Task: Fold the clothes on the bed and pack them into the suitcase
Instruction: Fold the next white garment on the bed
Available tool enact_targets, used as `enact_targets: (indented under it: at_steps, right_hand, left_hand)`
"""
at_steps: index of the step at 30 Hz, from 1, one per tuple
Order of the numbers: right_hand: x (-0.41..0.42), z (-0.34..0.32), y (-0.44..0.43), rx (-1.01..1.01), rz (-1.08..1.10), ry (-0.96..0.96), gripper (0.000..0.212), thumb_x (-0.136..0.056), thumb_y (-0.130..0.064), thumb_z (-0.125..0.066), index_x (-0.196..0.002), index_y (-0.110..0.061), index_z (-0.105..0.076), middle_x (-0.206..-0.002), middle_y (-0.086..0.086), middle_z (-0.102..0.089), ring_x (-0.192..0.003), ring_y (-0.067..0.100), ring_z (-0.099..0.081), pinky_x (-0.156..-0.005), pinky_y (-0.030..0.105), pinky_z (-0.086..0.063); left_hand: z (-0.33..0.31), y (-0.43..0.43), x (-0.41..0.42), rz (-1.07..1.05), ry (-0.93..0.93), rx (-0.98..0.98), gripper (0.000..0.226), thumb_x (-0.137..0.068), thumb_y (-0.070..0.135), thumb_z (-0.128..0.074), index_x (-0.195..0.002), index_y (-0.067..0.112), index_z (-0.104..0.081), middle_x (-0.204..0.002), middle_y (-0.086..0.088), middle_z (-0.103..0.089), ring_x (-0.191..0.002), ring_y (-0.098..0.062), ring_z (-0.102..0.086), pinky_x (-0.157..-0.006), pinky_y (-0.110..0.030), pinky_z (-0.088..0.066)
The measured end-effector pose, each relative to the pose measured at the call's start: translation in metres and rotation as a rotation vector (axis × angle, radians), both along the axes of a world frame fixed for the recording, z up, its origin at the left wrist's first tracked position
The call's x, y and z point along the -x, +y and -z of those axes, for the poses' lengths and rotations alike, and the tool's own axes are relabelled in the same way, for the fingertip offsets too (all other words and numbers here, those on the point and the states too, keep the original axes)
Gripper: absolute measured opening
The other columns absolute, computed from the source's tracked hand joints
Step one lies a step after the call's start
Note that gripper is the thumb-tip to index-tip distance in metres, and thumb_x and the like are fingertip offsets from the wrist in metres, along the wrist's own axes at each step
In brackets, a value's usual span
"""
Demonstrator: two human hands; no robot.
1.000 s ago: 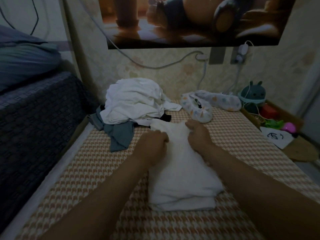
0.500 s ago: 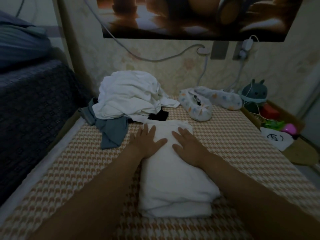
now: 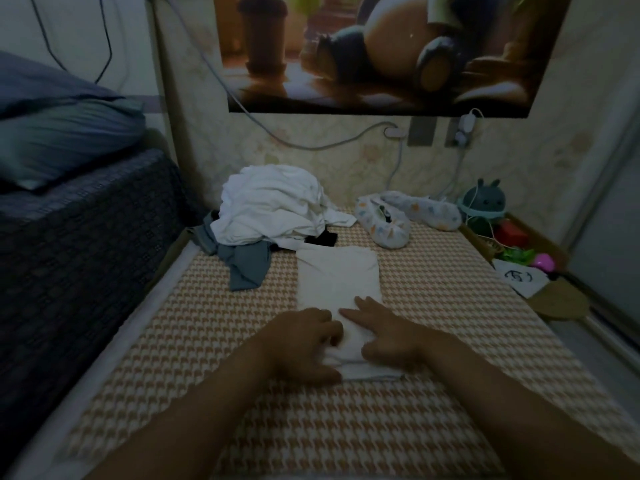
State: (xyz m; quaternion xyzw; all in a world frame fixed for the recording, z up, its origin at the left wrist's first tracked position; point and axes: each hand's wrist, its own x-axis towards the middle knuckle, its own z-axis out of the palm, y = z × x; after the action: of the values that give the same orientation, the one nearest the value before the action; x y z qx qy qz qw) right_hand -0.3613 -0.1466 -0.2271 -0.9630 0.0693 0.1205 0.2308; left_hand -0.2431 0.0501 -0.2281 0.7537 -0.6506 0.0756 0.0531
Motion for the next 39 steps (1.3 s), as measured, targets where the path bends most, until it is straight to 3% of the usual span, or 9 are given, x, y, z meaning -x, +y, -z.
enact_targets:
  at_steps: [4, 9, 13, 16, 22, 28, 31, 35, 39]
  right_hand:
    - [0.014, 0.000, 0.009, 0.218, -0.054, 0.135, 0.101, -0.083, -0.038, -0.059, -0.150, -0.042, 0.016, -0.157, -0.001, 0.029, -0.145, 0.023, 0.026, -0.121, 0.043, 0.002]
    - [0.016, 0.000, 0.016, 0.264, -0.079, -0.032, 0.073, -0.099, -0.009, -0.045, -0.154, -0.018, 0.002, -0.160, -0.002, 0.011, -0.150, 0.020, 0.007, -0.119, 0.031, 0.005]
    - [0.019, 0.002, 0.020, 0.388, -0.183, -0.002, 0.071, -0.100, -0.023, -0.042, -0.154, -0.017, 0.004, -0.162, 0.002, 0.012, -0.150, 0.019, 0.008, -0.120, 0.033, 0.005]
    - [0.030, 0.007, 0.032, 0.385, -0.186, 0.050, 0.093, -0.089, -0.043, -0.051, -0.154, -0.022, 0.013, -0.159, -0.001, 0.023, -0.147, 0.017, 0.019, -0.119, 0.037, 0.010]
    - [0.033, 0.008, 0.026, 0.466, -0.140, -0.034, 0.090, -0.090, -0.034, -0.058, -0.155, -0.022, 0.005, -0.162, 0.003, 0.013, -0.150, 0.020, 0.005, -0.122, 0.037, -0.005]
    - [0.028, 0.007, 0.044, 0.587, -0.115, 0.037, 0.107, -0.082, -0.030, -0.068, -0.154, -0.017, 0.010, -0.161, 0.009, 0.013, -0.149, 0.025, 0.005, -0.122, 0.040, -0.005]
    - [0.041, 0.005, 0.039, 0.376, 0.004, -0.132, 0.086, -0.086, -0.033, -0.062, -0.155, -0.021, -0.013, -0.161, 0.003, -0.016, -0.146, 0.021, -0.020, -0.119, 0.036, -0.019]
    - [0.049, -0.005, 0.036, 0.312, 0.086, -0.389, 0.027, -0.090, -0.027, -0.055, -0.112, -0.014, -0.064, -0.108, 0.009, -0.066, -0.095, 0.027, -0.060, -0.082, 0.035, -0.047]
    - [0.055, -0.035, 0.027, 0.038, 0.195, -0.487, 0.023, -0.073, -0.030, -0.053, -0.059, -0.012, -0.053, -0.059, 0.005, -0.054, -0.055, 0.016, -0.049, -0.052, 0.029, -0.034]
  left_hand:
    - [-0.002, 0.005, 0.009, -0.069, 0.157, 0.004, 0.018, -0.090, 0.030, -0.055, -0.102, 0.018, -0.055, -0.095, -0.001, -0.054, -0.080, -0.014, -0.043, -0.065, -0.030, -0.035]
    - [-0.014, 0.015, 0.005, -0.165, 0.195, -0.020, 0.013, -0.093, 0.019, -0.054, -0.103, 0.016, -0.062, -0.097, -0.001, -0.052, -0.087, -0.018, -0.049, -0.074, -0.030, -0.041]
    - [-0.009, 0.023, 0.013, -0.175, 0.133, -0.204, 0.007, -0.088, 0.019, -0.057, -0.093, 0.023, -0.054, -0.092, 0.002, -0.050, -0.085, -0.019, -0.051, -0.072, -0.030, -0.041]
    - [-0.004, 0.022, 0.016, -0.245, 0.256, -0.290, 0.023, -0.083, 0.040, -0.061, -0.092, 0.028, -0.043, -0.092, 0.004, -0.048, -0.083, -0.019, -0.049, -0.072, -0.032, -0.044]
    - [0.020, 0.016, 0.022, -0.117, 0.106, -0.049, 0.059, -0.069, 0.036, -0.064, -0.122, 0.019, -0.044, -0.114, 0.001, -0.040, -0.097, -0.017, -0.040, -0.075, -0.033, -0.043]
    - [0.033, 0.002, 0.018, -0.084, 0.123, 0.131, 0.035, -0.082, 0.026, -0.039, -0.094, 0.010, -0.068, -0.086, -0.008, -0.066, -0.071, -0.024, -0.065, -0.059, -0.030, -0.055]
    - [0.016, 0.001, 0.014, -0.144, 0.196, 0.158, 0.021, -0.082, 0.020, -0.054, -0.094, 0.010, -0.068, -0.086, -0.009, -0.069, -0.073, -0.025, -0.066, -0.062, -0.028, -0.051]
    - [-0.022, 0.005, 0.022, -0.176, 0.274, 0.027, 0.018, -0.088, 0.021, -0.058, -0.106, 0.022, -0.058, -0.096, -0.003, -0.063, -0.081, -0.021, -0.058, -0.065, -0.031, -0.043]
    - [-0.051, 0.020, 0.024, -0.200, 0.606, 0.092, 0.015, -0.084, 0.020, -0.058, -0.091, 0.033, -0.057, -0.084, 0.008, -0.060, -0.072, -0.011, -0.057, -0.060, -0.028, -0.043]
